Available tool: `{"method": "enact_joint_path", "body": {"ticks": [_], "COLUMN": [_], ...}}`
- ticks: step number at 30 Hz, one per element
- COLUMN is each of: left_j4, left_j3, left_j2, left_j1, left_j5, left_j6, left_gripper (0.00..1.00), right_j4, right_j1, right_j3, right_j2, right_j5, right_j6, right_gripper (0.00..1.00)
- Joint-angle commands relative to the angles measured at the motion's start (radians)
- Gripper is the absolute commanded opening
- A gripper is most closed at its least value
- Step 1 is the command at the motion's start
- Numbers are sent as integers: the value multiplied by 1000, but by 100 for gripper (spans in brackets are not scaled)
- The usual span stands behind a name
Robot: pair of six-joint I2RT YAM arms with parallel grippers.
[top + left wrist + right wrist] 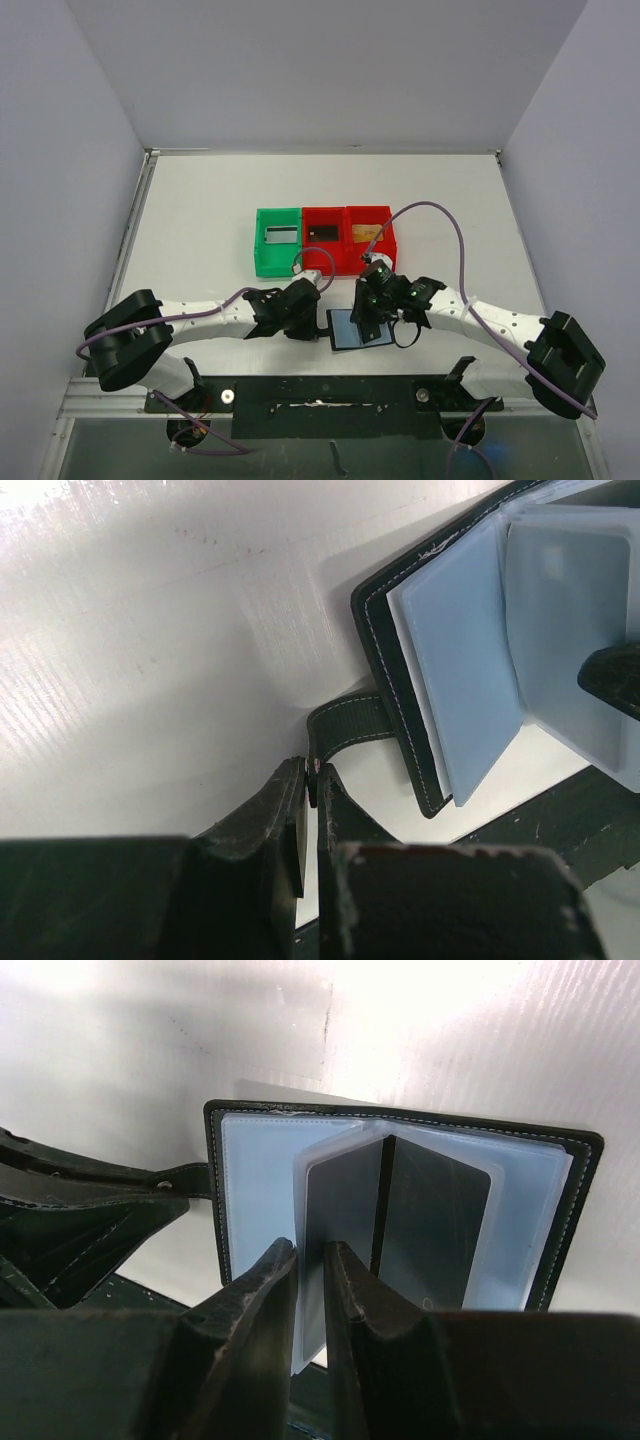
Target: Take the credit cards out of the card holder
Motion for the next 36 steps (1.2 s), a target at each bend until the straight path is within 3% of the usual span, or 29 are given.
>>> {"method": "enact_joint_path", "body": {"ticks": [1,6,13,17,24,31,36], "left_j4": [17,2,7,4,3,-8,5], "left_j3": [22,28,25,28,33,51,47], "left_j2": [-25,-31,-43,-46,-36,-28,-32], "left_j1": [-5,-5,-5,-5,-5,-5,-5], "left_j5": [-14,-18,-17,-13,1,2,7], "left_j6": [-13,-7,-6,-1,14,25,18], "left_gripper": [0,0,0,0,0,0,0], "right_j4": [24,18,-29,-64,-141,-190,-160], "right_j1": [2,-2,-27,-51,-118,-153,-138], "right_j3": [13,-2,-21,-31,-27,8,20], "right_j2": [9,-18,-44,-82,-146,-100,-35], "right_j5": [0,18,67,100,105,125,115], "right_j6": [2,11,29,44,15,-23,-29], "right_gripper": [16,19,37,39,53,56,48]}}
